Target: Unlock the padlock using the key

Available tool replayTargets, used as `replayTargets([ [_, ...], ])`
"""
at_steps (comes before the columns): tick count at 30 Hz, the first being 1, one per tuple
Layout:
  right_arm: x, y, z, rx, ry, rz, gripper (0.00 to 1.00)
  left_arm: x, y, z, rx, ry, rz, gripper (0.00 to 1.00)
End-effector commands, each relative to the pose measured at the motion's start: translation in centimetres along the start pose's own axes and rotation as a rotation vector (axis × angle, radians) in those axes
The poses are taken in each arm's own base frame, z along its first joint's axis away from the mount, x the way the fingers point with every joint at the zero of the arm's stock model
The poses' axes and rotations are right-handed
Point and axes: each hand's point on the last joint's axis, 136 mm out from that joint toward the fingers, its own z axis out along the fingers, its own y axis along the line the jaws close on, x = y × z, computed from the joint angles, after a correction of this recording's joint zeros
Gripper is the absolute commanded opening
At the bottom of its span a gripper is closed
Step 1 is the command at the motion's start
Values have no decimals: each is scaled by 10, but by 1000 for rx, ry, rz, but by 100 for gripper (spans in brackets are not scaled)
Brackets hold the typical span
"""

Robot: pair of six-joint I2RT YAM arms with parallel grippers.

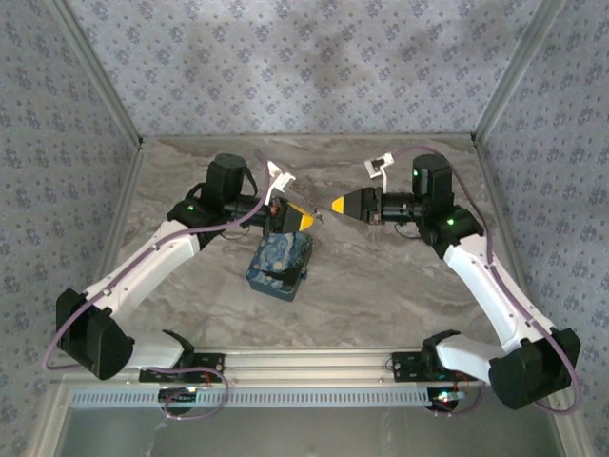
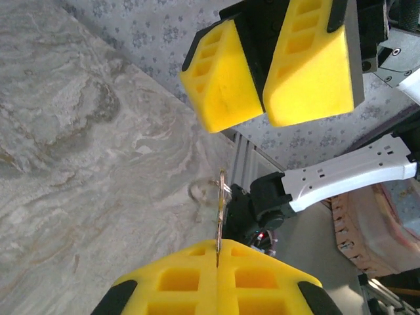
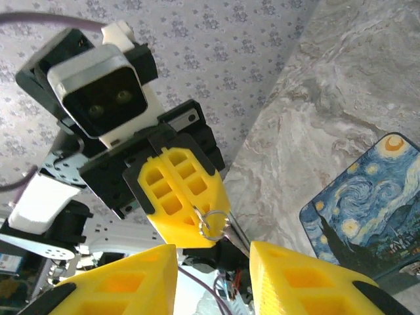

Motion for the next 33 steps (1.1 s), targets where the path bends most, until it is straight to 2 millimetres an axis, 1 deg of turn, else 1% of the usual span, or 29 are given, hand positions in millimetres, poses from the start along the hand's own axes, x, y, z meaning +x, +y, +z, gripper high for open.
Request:
replayTargets([
  [1,3,10,-3,30,13,-90,36,1,-15,-3,49,49,23,0],
  [5,8,16,4,15,43,-126,37,5,-21,-1,70,92,19,0],
  [11,10,24,8,1,54,-164,41,9,-25,3,92,120,14,0],
  [16,10,25,11,-6,63,-172,43,9,-26,4,104,127,14,0],
  [19,13,24,14,-6,77,-173,46,9,-29,4,115,130,15,0],
  [22,15,21,18,-6,94,-167,47,9,-29,4,117,133,16,0],
  [26,19,22,21,-17,108,-171,45,10,-30,4,123,137,11,0],
  [27,14,30,20,-28,100,-189,43,10,-31,4,124,139,13,0],
  [28,13,33,19,-33,100,-195,40,11,-30,4,121,141,12,0],
  [31,14,33,19,-36,105,-195,35,11,-31,4,122,146,12,0],
  [33,16,33,19,-38,116,-191,34,11,-31,4,121,146,12,0],
])
